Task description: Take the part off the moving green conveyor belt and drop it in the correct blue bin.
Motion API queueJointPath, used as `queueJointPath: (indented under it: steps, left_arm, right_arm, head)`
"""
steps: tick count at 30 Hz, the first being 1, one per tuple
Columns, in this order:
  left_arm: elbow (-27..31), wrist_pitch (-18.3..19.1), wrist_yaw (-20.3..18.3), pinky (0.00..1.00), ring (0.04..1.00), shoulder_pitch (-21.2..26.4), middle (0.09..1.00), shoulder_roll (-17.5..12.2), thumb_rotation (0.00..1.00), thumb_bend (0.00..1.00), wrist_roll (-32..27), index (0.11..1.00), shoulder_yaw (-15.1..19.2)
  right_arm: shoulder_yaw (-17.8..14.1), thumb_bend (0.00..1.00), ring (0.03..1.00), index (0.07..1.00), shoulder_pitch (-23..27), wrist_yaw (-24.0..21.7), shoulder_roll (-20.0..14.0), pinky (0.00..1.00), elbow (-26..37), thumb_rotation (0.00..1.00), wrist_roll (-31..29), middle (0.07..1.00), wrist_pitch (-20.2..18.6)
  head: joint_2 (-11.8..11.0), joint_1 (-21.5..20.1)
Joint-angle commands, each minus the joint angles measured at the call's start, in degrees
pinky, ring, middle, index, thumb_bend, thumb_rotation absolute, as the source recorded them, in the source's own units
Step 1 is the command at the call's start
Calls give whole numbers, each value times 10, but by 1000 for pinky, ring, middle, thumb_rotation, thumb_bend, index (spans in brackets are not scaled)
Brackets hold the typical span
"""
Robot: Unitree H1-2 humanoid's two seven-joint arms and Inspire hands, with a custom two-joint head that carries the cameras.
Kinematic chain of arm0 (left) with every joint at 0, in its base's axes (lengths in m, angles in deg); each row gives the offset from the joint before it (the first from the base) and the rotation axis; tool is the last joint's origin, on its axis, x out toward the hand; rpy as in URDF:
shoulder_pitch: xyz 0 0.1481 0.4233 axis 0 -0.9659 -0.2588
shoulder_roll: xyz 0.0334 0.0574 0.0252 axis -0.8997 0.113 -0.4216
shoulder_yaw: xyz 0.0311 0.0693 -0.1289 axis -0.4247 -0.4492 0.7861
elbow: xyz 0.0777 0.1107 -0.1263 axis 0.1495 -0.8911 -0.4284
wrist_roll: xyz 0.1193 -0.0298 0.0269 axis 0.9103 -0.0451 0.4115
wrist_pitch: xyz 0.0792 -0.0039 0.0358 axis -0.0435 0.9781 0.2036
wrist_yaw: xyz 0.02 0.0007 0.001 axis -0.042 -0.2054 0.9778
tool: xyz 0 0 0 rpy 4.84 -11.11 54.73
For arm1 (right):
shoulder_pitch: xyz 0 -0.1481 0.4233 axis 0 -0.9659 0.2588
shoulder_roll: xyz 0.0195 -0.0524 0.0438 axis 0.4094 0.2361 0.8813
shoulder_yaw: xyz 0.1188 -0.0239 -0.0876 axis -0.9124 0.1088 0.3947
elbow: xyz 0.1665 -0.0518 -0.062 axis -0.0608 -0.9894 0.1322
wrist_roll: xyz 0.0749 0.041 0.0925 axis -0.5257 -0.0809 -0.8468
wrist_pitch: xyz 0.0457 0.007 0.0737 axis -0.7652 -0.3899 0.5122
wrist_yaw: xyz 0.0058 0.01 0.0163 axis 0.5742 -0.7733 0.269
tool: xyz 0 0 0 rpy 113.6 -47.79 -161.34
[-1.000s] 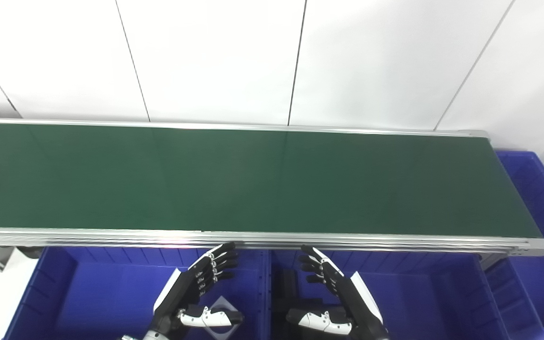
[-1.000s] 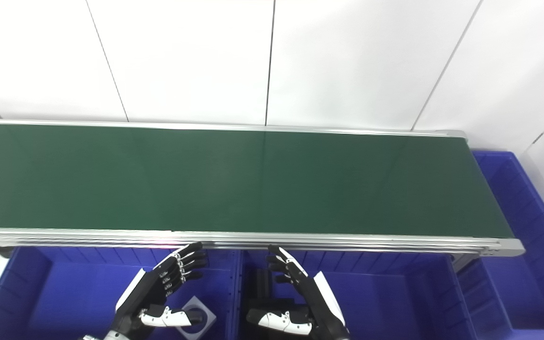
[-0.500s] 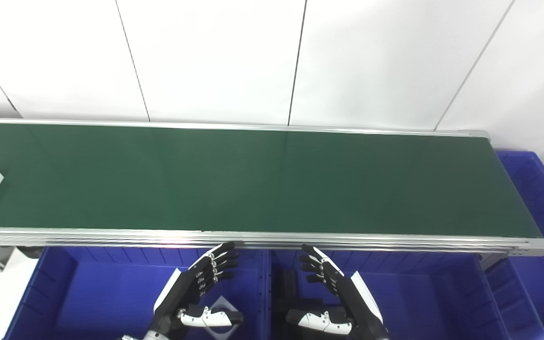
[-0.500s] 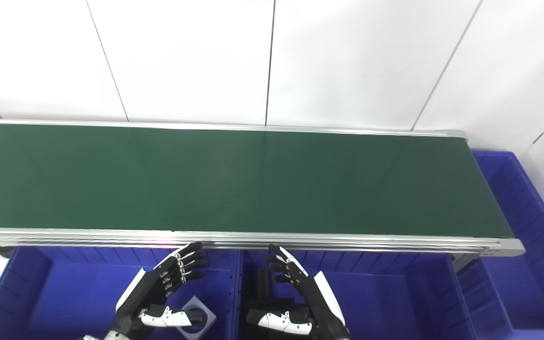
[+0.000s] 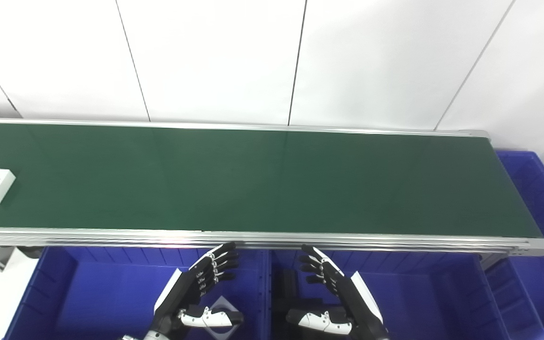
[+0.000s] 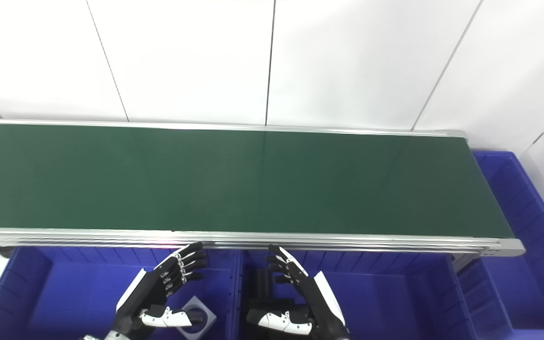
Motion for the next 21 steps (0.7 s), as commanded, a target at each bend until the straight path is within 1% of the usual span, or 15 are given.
queueJointPath:
  steps: [1,5,7,8,9,12,13,14,17,18,21]
  left_arm:
    - [12,-9,-3,771,821,6,839,-3,166,1000,-3,871,-2]
    - [10,-11,-4,767,822,7,839,-2,165,1000,-4,869,-2]
    - [8,-11,-3,765,820,7,839,-2,169,1000,-3,868,-2]
    - [7,-13,-4,765,820,7,839,-2,170,1000,-3,868,-3]
    - [5,-16,-6,768,823,8,841,-1,170,1000,-3,869,-4]
    - [-2,-24,-5,768,816,10,832,2,169,1000,-1,862,-7]
    - [-5,-27,-3,761,811,11,827,3,162,1000,2,857,-7]
    - [-8,-29,-1,752,806,11,824,4,166,1000,6,854,-9]
    - [-16,-37,-1,738,799,14,819,6,183,1000,9,854,-11]
    - [-17,-39,-1,737,798,15,819,6,182,1000,9,854,-12]
    - [-23,-44,3,738,800,17,819,8,168,1000,16,853,-13]
  right_arm:
    - [-1,718,830,916,3,0,2,764,14,375,-4,854,23]
    - [-2,722,828,915,4,0,3,764,12,363,-8,854,23]
    - [-2,722,828,916,4,0,3,763,9,357,-9,855,26]
    - [-2,721,828,916,4,1,2,763,9,356,-10,855,28]
    - [-3,722,826,917,4,1,1,759,8,354,-10,854,30]
    - [-5,711,821,916,4,0,-2,750,7,339,-14,854,35]
    - [-5,707,820,915,4,0,-3,750,7,340,-14,854,37]
    - [-6,701,817,913,5,0,-4,749,7,337,-15,851,39]
    - [-7,680,811,911,5,-2,-6,737,10,305,-19,846,42]
    - [-7,676,810,911,5,-2,-6,736,10,297,-20,845,42]
    - [-8,670,812,909,5,-2,-8,737,11,288,-22,844,44]
  head:
    - [0,0]
    - [-4,9]
    - [-12,36]
    - [-12,36]
    - [-18,55]
    - [-26,78]
    - [-32,92]
    - [-32,92]
    - [-44,118]
    - [-44,118]
    - [-56,140]
